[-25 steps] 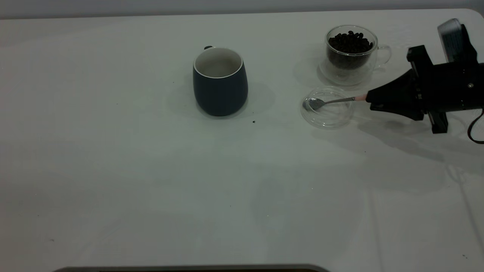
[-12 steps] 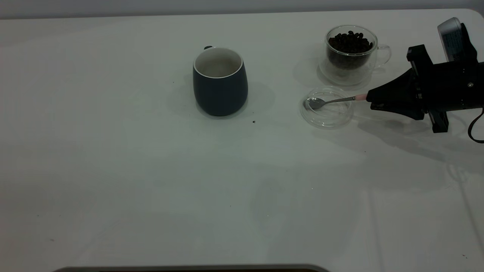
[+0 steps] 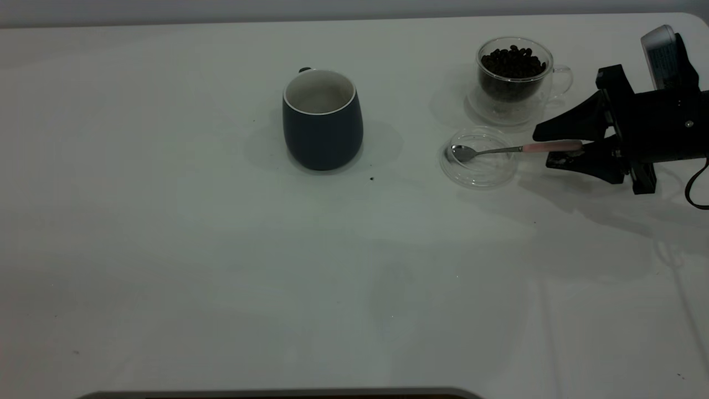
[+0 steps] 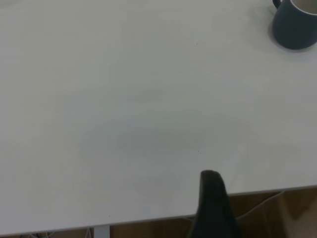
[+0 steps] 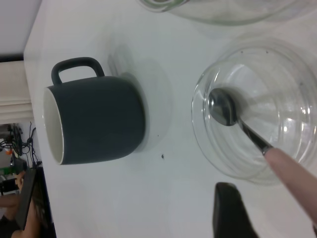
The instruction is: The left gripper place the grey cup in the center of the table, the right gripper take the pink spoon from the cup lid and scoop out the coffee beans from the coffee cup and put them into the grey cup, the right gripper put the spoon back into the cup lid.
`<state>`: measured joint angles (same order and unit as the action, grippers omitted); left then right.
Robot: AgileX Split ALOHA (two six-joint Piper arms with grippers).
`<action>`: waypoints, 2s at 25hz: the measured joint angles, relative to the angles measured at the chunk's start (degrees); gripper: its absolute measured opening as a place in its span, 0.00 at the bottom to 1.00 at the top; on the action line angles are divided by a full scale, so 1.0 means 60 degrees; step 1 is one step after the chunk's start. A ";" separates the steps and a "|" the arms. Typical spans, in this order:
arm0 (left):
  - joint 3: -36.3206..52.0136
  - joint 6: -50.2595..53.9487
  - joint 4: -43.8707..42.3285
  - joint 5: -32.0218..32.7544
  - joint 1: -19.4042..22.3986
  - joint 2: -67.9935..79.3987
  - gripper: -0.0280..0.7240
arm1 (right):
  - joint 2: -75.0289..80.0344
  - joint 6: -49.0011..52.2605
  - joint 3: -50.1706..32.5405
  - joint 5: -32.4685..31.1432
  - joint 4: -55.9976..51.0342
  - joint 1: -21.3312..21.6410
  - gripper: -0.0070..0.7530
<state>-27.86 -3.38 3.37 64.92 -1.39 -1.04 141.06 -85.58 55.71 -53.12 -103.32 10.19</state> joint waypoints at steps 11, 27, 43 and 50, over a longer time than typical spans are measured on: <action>0.0000 0.0000 0.0000 0.0000 0.0000 0.0000 0.82 | 0.0000 0.0218 0.0000 0.0358 0.0385 0.0404 0.68; 0.0000 0.0000 0.0000 0.0000 0.0000 0.0000 0.82 | -0.3388 0.3524 -0.0009 0.1239 0.5641 0.1688 0.68; 0.0000 0.0000 0.0000 0.0000 0.0000 0.0000 0.82 | -1.2082 1.2126 -0.0116 -0.1226 1.4437 -0.1249 0.68; 0.0000 0.0000 0.0000 0.0000 0.0000 0.0000 0.82 | -1.4487 1.2340 -0.0523 -0.2492 1.5024 -0.1411 0.68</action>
<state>-27.86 -3.38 3.37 64.92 -1.39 -1.04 54.14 -11.54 52.57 -68.07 -13.18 1.73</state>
